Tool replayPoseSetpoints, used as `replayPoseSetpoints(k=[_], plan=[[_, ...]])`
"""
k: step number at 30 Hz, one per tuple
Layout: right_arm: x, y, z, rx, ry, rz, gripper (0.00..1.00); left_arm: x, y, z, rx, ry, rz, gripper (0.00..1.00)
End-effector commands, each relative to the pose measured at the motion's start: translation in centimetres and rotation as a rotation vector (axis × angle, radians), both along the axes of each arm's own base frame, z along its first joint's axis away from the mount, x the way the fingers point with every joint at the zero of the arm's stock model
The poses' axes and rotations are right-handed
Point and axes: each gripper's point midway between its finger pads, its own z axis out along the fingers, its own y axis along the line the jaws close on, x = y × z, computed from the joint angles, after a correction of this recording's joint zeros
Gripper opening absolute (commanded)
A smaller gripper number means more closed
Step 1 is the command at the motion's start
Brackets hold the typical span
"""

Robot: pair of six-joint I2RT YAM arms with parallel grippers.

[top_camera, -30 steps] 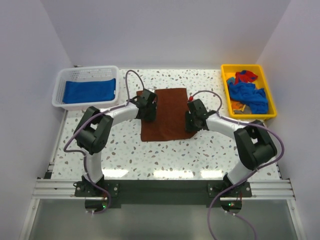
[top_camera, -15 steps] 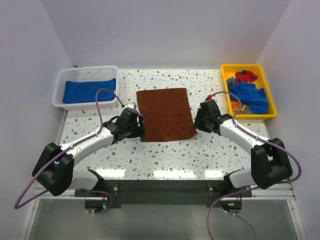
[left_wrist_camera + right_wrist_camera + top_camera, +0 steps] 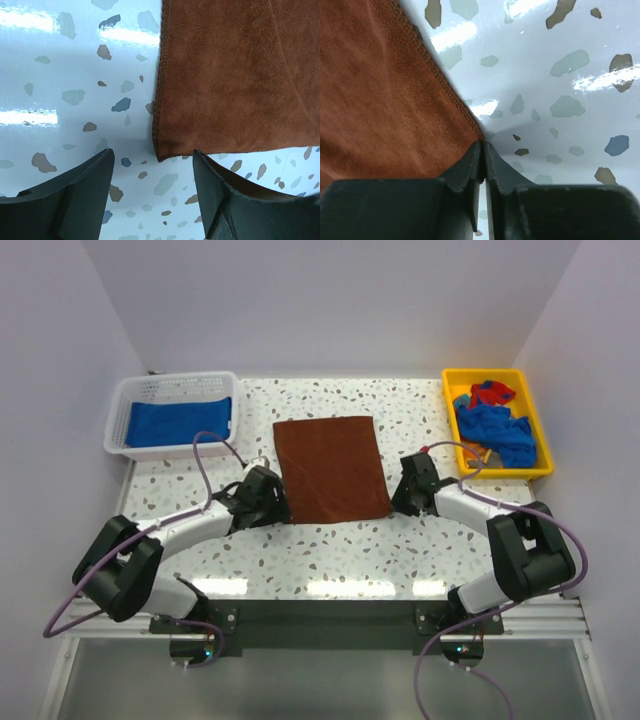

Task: Fold and stack the towels
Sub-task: Fold the towel

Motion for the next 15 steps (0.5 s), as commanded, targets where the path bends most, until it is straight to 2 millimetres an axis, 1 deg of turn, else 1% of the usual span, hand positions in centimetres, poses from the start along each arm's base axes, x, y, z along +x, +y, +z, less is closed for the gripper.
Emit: replayPoseSetpoints(k=[1,2,4,10,11,15], plan=[[-0.4,0.3,-0.9,0.047,0.006,-0.028,0.04,1.2,-0.8,0.2,-0.039,-0.036,0.033,0.68],[-0.5,0.4,-1.0,0.049,0.009,-0.028,0.0,1.2,-0.9,0.0,-0.039,-0.031,0.033,0.66],[-0.7,0.5,-1.3,0.06,0.016,-0.026,0.0,1.1,-1.1,-0.2,-0.033,-0.022,0.029,0.64],[-0.8,0.7,-1.3,0.068,0.012,-0.017,0.0,0.7,-1.5,-1.3,-0.02,0.012,0.026,0.53],[-0.8,0.7,-1.3,0.068,0.013,-0.015,0.0,0.5,-1.6,-1.6,-0.017,0.022,0.026,0.49],[-0.7,0.7,-1.1,0.072,0.008,-0.01,0.0,0.0,-1.8,-2.1,-0.01,0.039,0.021,0.4]])
